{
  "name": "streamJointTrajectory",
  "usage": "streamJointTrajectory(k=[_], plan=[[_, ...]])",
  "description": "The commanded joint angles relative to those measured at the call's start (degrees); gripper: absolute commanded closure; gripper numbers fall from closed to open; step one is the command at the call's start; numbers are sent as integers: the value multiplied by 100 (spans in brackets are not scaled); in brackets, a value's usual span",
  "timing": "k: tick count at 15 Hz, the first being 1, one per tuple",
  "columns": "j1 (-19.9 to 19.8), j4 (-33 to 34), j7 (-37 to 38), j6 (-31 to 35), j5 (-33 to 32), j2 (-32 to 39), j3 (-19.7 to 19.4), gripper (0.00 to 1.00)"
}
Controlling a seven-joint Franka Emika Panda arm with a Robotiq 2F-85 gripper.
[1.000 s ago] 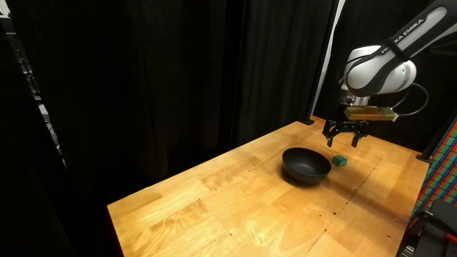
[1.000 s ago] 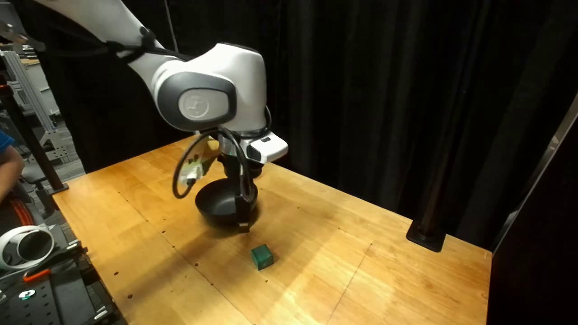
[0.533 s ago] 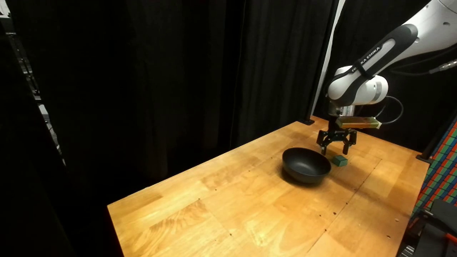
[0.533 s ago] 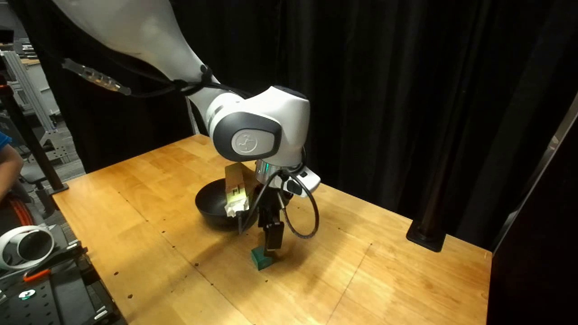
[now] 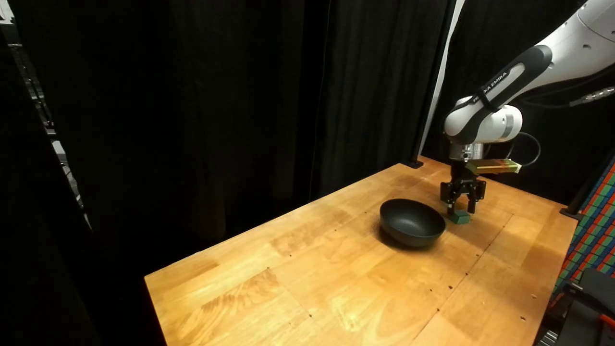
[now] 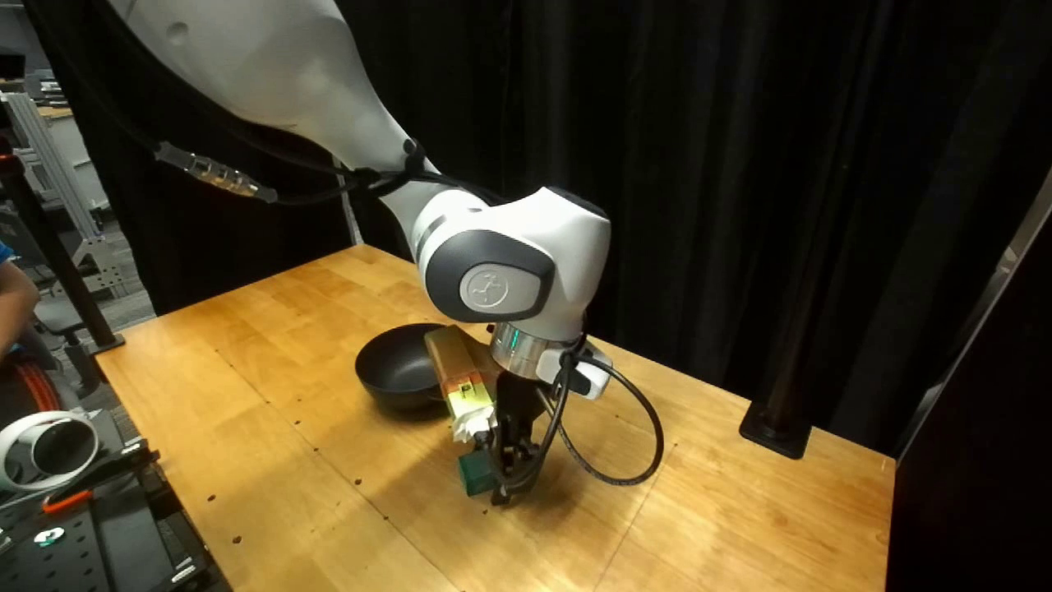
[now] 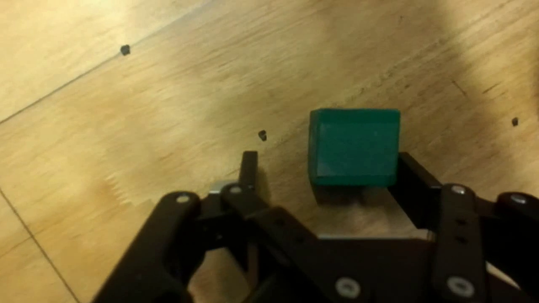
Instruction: Put the block in the bowl
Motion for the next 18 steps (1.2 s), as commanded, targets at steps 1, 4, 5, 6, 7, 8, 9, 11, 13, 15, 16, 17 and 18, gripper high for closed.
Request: streamJointTrajectory(k=[1,4,5,6,7,8,9,11,13,15,16,17,18], plan=[[-271,190,-816,-521,202,117,246,51],[-298,104,-1073,-821,207,24,263,75],[-273,-10,-1033,-845,211,-143,228,79],[-253,-210,-983,-791,247,-382,213,79],[-243,-487,-945,-619,335,-713,224,79],[-241,-691,-967,-497,439,-964,255,79],[-253,-995,-1041,-331,665,-1310,341,79],[-191,-1415,-1159,-158,1120,-1807,497,79],[-73,-1729,-1326,-157,1519,-2201,631,79],[134,-1952,-1340,-392,1807,-2464,737,36],[232,-2062,-1313,-427,1934,-2574,764,27],[322,-2137,-1264,-475,2053,-2659,775,22],[405,-2216,-1250,-491,2172,-2746,778,13]])
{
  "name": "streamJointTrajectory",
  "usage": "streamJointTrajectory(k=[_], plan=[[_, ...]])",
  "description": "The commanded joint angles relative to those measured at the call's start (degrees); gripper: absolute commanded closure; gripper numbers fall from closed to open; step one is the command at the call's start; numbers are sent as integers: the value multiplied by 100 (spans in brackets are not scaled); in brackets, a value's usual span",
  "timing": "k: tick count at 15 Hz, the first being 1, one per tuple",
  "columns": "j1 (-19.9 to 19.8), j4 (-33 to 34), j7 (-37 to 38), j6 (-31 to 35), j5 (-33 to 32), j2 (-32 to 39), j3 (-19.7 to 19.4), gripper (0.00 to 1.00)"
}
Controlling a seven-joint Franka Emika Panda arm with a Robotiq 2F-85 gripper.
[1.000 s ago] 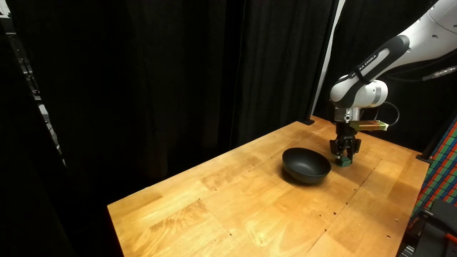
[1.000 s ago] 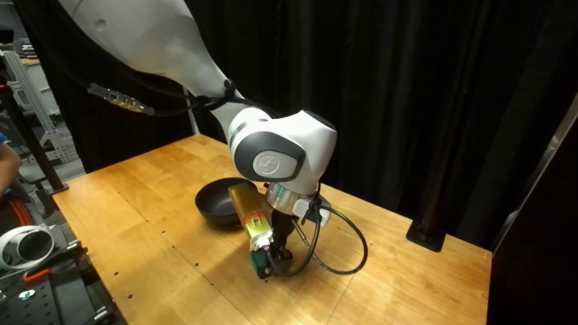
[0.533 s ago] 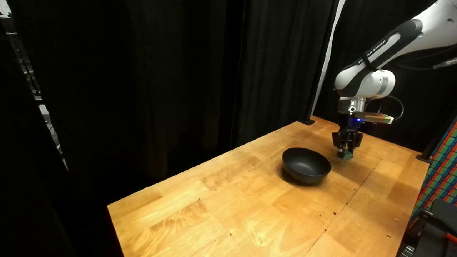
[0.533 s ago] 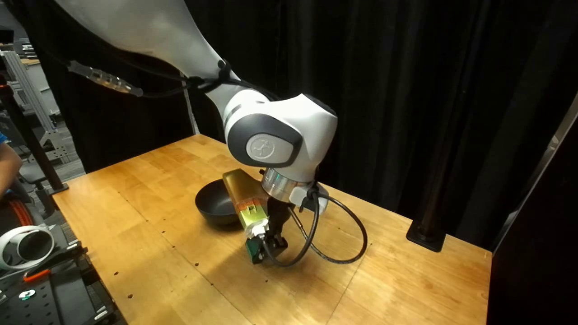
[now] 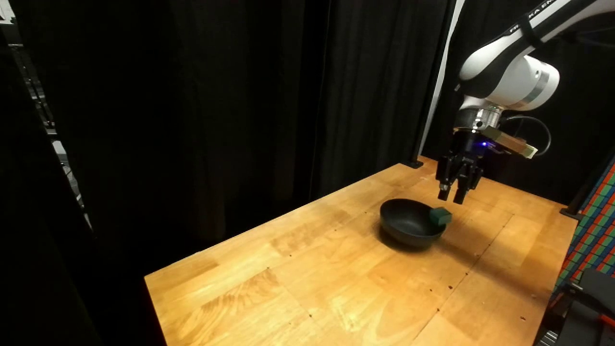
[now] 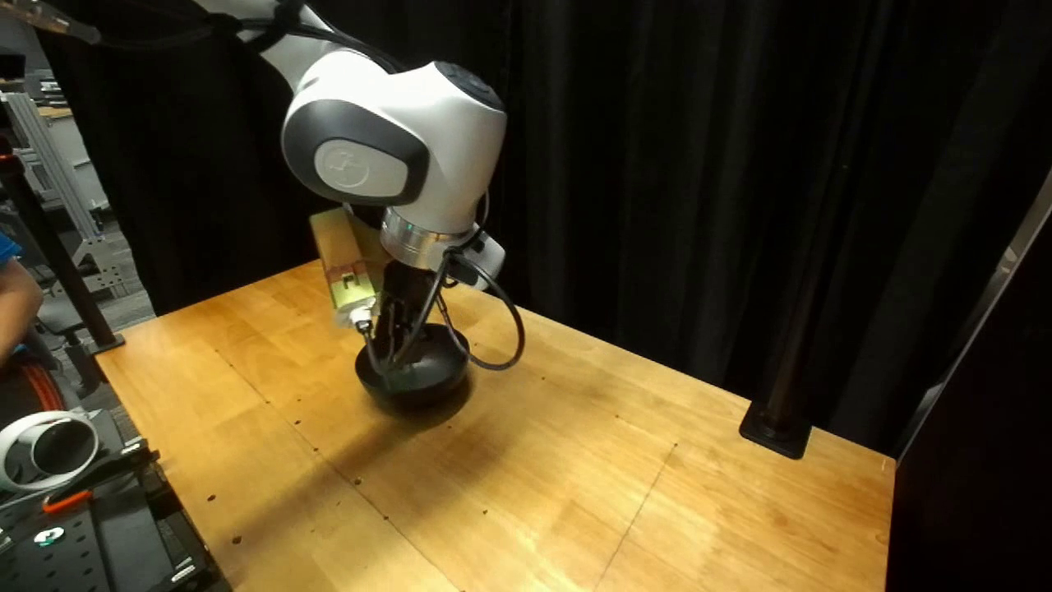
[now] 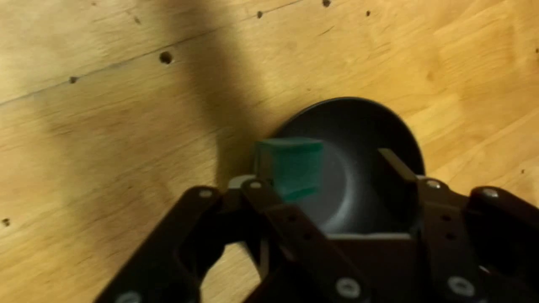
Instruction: Put the block in the bowl
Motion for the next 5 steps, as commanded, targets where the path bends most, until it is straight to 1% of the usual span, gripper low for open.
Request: streamJointTrajectory(k=[1,2,5], plan=[[248,-496,-133,-22,526,-554,-1,6],[301,-571,-107,9,627,-665,-30,1],[314,-776,-124,-63,724,-932,-180,0]])
